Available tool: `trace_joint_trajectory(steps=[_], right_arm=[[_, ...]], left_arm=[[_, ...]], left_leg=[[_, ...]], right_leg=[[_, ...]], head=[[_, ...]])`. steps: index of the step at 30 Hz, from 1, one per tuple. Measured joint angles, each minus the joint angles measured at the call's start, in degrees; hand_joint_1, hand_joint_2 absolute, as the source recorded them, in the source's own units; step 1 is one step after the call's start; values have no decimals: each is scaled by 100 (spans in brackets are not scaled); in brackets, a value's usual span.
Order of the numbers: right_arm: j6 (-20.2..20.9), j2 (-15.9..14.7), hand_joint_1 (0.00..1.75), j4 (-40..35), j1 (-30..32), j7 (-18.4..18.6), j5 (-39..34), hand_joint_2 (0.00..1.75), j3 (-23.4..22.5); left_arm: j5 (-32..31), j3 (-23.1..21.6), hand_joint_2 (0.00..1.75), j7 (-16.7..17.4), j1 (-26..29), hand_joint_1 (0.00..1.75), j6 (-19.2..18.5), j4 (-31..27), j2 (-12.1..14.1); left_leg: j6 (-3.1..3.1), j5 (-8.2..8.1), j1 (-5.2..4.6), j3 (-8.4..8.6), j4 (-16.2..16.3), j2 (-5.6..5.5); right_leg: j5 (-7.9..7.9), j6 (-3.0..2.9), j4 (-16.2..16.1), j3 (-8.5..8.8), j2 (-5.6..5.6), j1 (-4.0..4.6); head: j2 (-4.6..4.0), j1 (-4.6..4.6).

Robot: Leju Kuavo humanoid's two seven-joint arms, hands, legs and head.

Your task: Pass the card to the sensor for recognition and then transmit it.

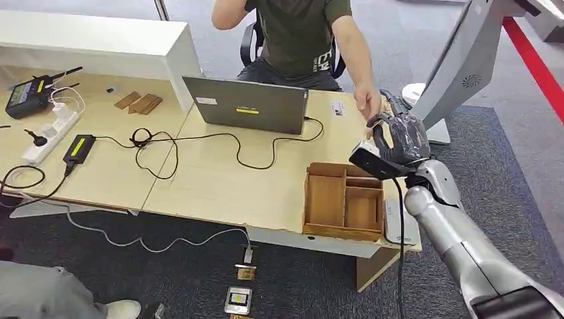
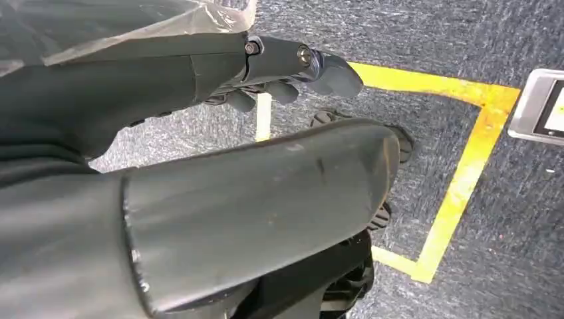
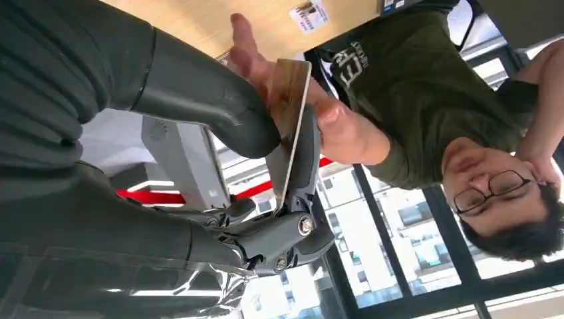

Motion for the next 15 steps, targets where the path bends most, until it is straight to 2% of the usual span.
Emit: trace_joint_trajectory(steps=[7,8,9,10,11,15], right_arm=[[0,-2,175,149,-22,-37,17,175,-13],[0,-2,9,166,-25,-37,20,175,-13],[-2,-2,9,188,-29,-37,20,175,-15],[-13,-2,0,197,-29,-37,24,175,-15],[-46,-4,0,214,-28,-37,28,0,-17],[-138,-4,0,238,-30,-96,92,0,-39]], left_arm=[[0,-2,0,-42,0,0,-28,0,-4],[0,-2,0,-44,0,0,-31,0,-4],[0,-2,0,-44,0,0,-37,0,-4],[0,-2,0,-44,0,0,-42,0,-4],[0,-2,0,-44,0,0,-46,0,-4],[0,-4,0,-44,0,0,-70,0,-4]], left_leg=[[0,0,0,-1,0,0],[0,0,0,0,0,0],[0,0,0,0,0,0],[0,0,0,0,0,0],[0,0,0,0,0,0],[0,0,0,1,0,1]], right_leg=[[0,0,-1,-1,0,0],[0,0,0,-1,0,0],[0,0,0,0,0,0],[0,0,0,-1,0,0],[0,0,0,-1,0,0],[0,0,0,-1,0,0]], head=[[0,-2],[0,0],[0,0],[0,0],[0,-2],[0,0]])
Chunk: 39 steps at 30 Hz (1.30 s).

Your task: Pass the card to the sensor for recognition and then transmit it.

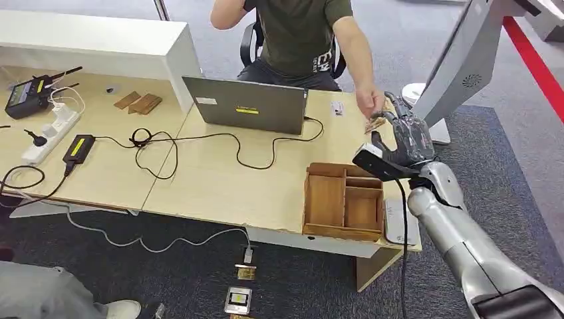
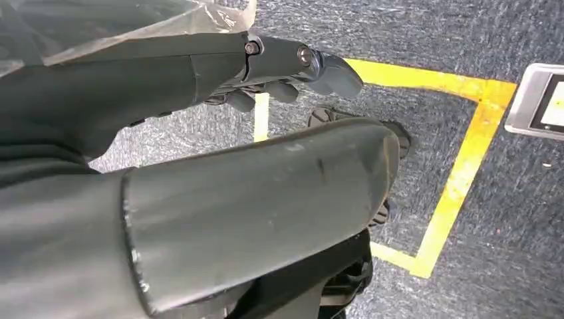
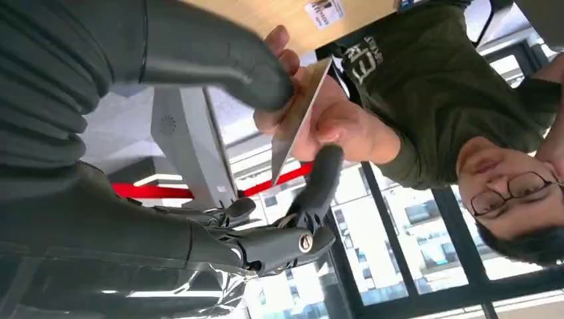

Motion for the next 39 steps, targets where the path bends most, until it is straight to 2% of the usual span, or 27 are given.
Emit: trace_joint_trajectory(steps=[10,18,22,24,30,33,37,39], right_arm=[[-197,-57,0,63,-8,-96,216,0,-9],[-378,-348,0,160,-240,-144,188,0,-166],[-826,-518,0,223,-349,230,899,0,-256],[-781,-714,0,378,-571,576,1453,0,-247],[-150,-1371,0,715,-1068,1640,2413,0,-201],[2,-1711,0,822,-1152,1724,2498,0,-160],[656,-2121,0,968,-1149,2398,2736,0,-107],[1201,-2347,0,1038,-1051,2795,2651,0,-96]], left_arm=[[15,0,0,-26,1,0,-11,0,0],[33,0,0,-13,9,0,-7,2,2],[77,-2,0,107,9,0,103,2,0],[120,-2,0,212,28,0,221,2,-11],[179,-2,0,321,47,0,337,0,-50],[192,-2,0,347,71,0,369,2,-63],[251,-2,0,426,66,0,426,0,-87],[304,0,0,446,65,0,468,0,-98]], left_leg=[[0,0,0,0,1,-1],[0,0,-1,0,2,3],[1,0,-2,1,7,-8],[1,1,-2,-6,6,-10],[2,0,-2,-8,8,-11],[2,-1,-2,-7,8,-11],[3,-3,-2,-5,8,-10],[5,-4,-2,-5,8,-15]], right_leg=[[0,0,0,0,0,0],[1,0,-2,0,1,-2],[2,1,-3,-4,-2,-2],[2,2,-2,-5,-3,-5],[3,4,-9,-4,-4,-6],[4,4,-10,-5,-4,-7],[2,5,-13,-10,-4,-6],[1,5,-15,-6,-7,-2]], head=[[0,0],[0,0],[0,0],[0,-2],[0,4],[0,-2],[0,-2],[0,0]])
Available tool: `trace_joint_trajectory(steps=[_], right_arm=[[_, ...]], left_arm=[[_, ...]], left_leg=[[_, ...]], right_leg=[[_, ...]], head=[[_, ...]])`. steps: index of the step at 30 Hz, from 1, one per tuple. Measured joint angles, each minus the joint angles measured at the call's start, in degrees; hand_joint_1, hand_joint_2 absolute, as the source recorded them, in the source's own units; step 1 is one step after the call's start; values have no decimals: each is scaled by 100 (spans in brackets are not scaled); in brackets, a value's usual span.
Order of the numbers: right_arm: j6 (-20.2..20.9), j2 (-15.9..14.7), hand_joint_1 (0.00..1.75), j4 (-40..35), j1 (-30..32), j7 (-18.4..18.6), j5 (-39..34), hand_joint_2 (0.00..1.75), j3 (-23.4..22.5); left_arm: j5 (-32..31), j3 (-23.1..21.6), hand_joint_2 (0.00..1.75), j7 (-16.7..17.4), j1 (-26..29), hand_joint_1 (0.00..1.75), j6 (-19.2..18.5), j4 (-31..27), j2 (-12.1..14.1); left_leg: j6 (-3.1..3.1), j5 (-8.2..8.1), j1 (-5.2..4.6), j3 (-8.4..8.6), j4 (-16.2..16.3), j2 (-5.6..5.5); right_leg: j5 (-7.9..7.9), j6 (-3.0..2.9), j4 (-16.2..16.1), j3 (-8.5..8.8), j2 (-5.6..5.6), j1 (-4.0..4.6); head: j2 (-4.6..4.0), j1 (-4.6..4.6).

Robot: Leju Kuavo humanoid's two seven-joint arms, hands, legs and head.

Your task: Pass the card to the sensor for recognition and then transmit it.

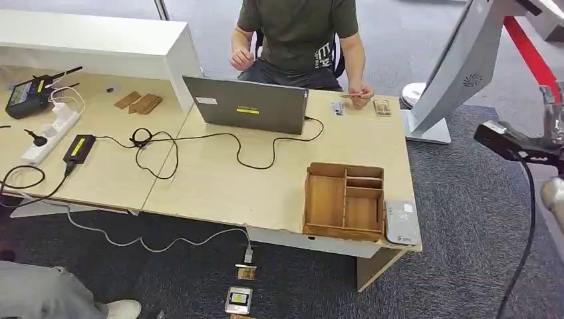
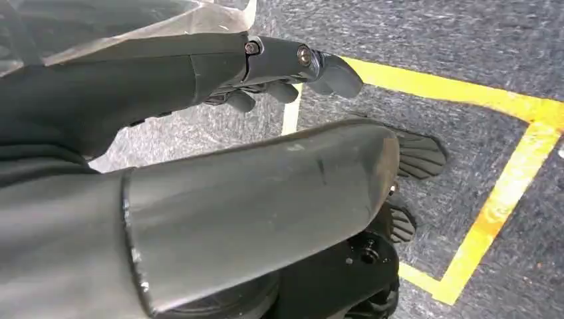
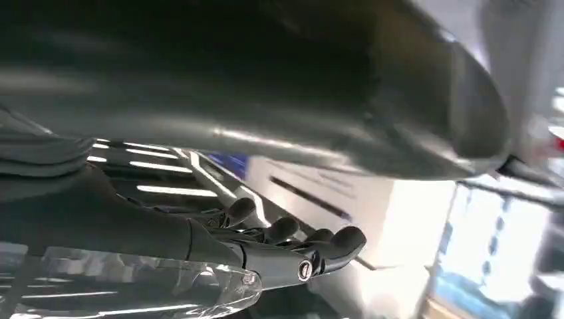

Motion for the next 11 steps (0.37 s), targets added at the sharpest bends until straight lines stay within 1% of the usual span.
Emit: trace_joint_trajectory(steps=[1,2,4,6,9,10,11], right_arm=[[207,-143,0,40,114,170,-93,0,-7],[288,-277,0,70,252,283,-173,0,-18],[335,-547,0,120,639,431,-531,0,-76],[300,-808,0,166,1136,486,-963,0,-212],[150,-1150,0,232,2171,527,-1623,0,-528],[162,-1207,0,256,2515,614,-1887,0,-631],[248,-1275,0,282,2851,793,-2200,0,-768]], left_arm=[[24,0,0,-2,2,0,2,0,-9],[37,0,0,-9,8,0,2,0,-20],[66,0,0,-107,20,0,-17,0,-31],[72,0,0,-208,13,0,-101,0,-33],[33,0,0,-310,17,0,-262,0,-17],[33,2,0,-325,17,0,-275,0,-13],[40,2,0,-341,18,0,-277,0,-4]], left_leg=[[0,0,1,0,0,-14],[1,0,2,3,0,-24],[1,-8,5,2,-1,-30],[3,-11,6,5,0,-39],[4,-20,10,9,-3,-53],[4,-25,9,8,-6,-59],[5,-29,9,9,-8,-59]], right_leg=[[0,0,-4,9,-10,3],[-3,2,-6,7,-16,4],[-4,0,-7,13,-15,2],[-10,1,-11,17,-18,4],[-19,1,-19,38,-36,16],[-23,3,-18,43,-40,15],[-27,0,-16,40,-41,12]], head=[[0,0],[0,2],[0,-7],[0,0],[0,4],[0,2],[0,-9]])
